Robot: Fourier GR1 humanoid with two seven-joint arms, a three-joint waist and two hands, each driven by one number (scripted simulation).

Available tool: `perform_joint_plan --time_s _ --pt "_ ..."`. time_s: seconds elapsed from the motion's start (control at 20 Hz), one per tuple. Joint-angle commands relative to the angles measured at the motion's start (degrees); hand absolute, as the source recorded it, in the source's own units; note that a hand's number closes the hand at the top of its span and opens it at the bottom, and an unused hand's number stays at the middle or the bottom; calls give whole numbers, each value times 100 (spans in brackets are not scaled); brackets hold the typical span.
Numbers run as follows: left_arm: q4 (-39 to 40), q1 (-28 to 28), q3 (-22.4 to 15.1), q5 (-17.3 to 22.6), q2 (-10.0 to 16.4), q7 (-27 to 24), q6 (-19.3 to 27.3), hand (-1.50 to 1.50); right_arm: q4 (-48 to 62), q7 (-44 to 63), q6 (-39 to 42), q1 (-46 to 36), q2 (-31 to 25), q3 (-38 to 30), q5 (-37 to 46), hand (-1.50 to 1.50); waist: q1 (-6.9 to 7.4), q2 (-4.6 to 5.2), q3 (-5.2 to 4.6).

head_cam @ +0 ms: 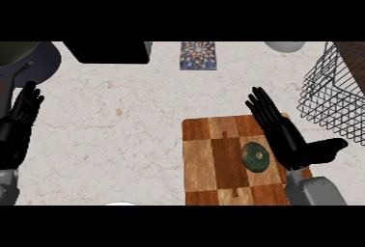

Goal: Pick the squash from the cutting board and place it in the basket

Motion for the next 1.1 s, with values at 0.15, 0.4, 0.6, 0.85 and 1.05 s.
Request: perform_joint_plan --time_s 0.15,0.4,0.6,0.85,1.05 --pt "317 -411 -213 73 -252 538 -106 0 344 -466 1839 -1692 -434 -551 -1024 150 63 137 43" --pt "386 -287 -399 327 -418 856 -371 0 -616 -1661 3237 -2192 -1202 437 516 -150 129 69 37" --pt "652 -476 -231 466 -397 1117 -419 0 -991 -3161 2354 -1058 -490 1215 2200 -150 -112 35 37" --pt "689 -672 -244 301 -526 1311 -437 0 -2126 -2186 1630 -213 -512 1562 2884 -150 -130 0 22" --pt "629 -677 -147 297 -532 1437 -207 0 -2955 -322 2138 -663 -1201 1279 2685 -150 -190 -37 8"
